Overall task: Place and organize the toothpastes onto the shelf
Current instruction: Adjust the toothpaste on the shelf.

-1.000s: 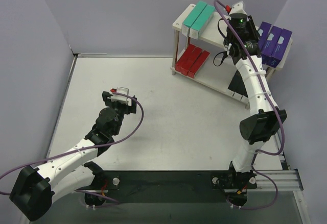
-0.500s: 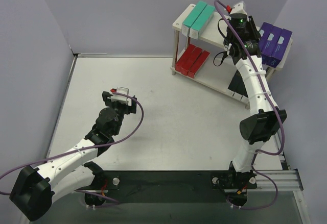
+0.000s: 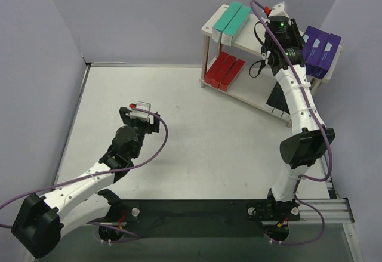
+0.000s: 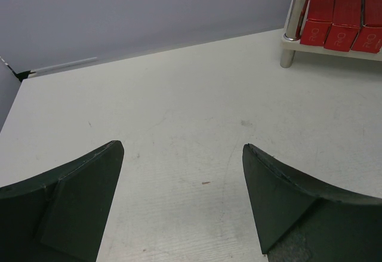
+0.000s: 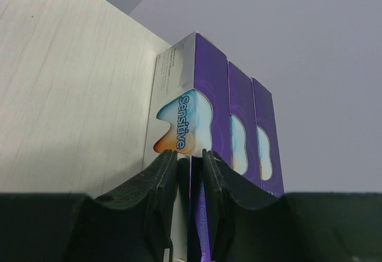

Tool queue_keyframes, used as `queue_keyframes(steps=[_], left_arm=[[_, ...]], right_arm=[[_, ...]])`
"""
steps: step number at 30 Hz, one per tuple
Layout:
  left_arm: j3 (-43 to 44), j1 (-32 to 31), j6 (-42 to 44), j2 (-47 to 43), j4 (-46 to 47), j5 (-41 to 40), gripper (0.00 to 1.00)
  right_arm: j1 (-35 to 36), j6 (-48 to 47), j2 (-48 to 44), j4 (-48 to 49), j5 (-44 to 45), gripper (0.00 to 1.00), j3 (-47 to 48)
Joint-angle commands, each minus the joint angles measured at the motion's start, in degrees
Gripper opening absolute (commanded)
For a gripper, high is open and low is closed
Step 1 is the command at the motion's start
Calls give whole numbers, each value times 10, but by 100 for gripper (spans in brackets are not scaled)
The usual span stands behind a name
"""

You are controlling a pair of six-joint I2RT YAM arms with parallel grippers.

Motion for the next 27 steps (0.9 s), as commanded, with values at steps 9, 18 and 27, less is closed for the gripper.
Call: queue_keyframes(steps=[9,18,27], left_arm=[[2,-3,-1,-1,31,9,92],[2,-2,0,-5,28,8,92],[14,-2,-6,-21,9,-2,92]], right_arm=[[15,17,-17,-38,28,44,27],[61,25,-37,-33,16,59,84],[78,187,-228,1,-51,91,-87]])
